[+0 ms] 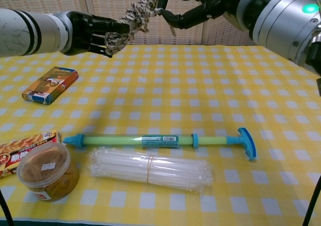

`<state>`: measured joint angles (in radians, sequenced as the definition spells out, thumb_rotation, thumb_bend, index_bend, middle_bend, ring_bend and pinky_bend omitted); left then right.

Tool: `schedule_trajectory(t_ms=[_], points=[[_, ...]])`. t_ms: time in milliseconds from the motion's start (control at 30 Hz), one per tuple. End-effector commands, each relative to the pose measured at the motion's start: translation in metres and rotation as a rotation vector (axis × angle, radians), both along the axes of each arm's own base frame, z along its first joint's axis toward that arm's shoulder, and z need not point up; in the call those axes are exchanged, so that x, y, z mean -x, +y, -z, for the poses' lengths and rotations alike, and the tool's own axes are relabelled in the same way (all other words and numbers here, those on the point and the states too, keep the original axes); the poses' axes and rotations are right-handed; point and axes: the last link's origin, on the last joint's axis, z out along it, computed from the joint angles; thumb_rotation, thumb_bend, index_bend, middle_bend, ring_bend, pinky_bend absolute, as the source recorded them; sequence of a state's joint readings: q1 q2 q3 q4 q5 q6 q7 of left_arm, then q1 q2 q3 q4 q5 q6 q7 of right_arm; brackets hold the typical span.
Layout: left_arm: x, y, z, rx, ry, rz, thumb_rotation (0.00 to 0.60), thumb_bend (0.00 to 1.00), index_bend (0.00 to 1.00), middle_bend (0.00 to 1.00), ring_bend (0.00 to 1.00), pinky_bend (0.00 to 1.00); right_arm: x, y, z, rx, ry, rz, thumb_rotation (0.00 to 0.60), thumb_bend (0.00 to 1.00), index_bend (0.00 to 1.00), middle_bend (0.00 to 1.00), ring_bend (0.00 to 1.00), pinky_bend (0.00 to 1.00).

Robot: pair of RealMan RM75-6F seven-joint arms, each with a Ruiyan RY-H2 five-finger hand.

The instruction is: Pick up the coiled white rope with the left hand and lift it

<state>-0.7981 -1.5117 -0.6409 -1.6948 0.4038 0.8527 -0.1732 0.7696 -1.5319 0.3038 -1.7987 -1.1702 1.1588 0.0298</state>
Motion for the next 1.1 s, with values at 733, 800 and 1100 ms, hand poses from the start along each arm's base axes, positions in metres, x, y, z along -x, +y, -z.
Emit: schedule_trajectory(t_ms=[733, 800, 1100], points=[[-0.004, -0.025, -0.038, -0.02, -0.148, 0.207, 0.6, 0.58, 0.71, 0.69, 0.65, 0.66, 0.02, -0.03, 0.003, 0.011, -0.044, 0.116, 0.6, 0.62, 0.26, 0.08, 0.05, 0.0], [-0.004, -0.026, -0.038, -0.016, -0.142, 0.217, 0.6, 0.58, 0.71, 0.69, 0.65, 0.66, 0.023, -0.03, 0.001, 0.017, -0.024, 0.104, 0.6, 0.57, 0.05, 0.02, 0.03, 0.0], [0.005, -0.027, -0.039, -0.01, -0.125, 0.22, 0.6, 0.58, 0.71, 0.69, 0.64, 0.66, 0.049, -0.021, -0.013, 0.095, 0.175, 0.043, 0.6, 0.44, 0.0, 0.0, 0.0, 0.0]])
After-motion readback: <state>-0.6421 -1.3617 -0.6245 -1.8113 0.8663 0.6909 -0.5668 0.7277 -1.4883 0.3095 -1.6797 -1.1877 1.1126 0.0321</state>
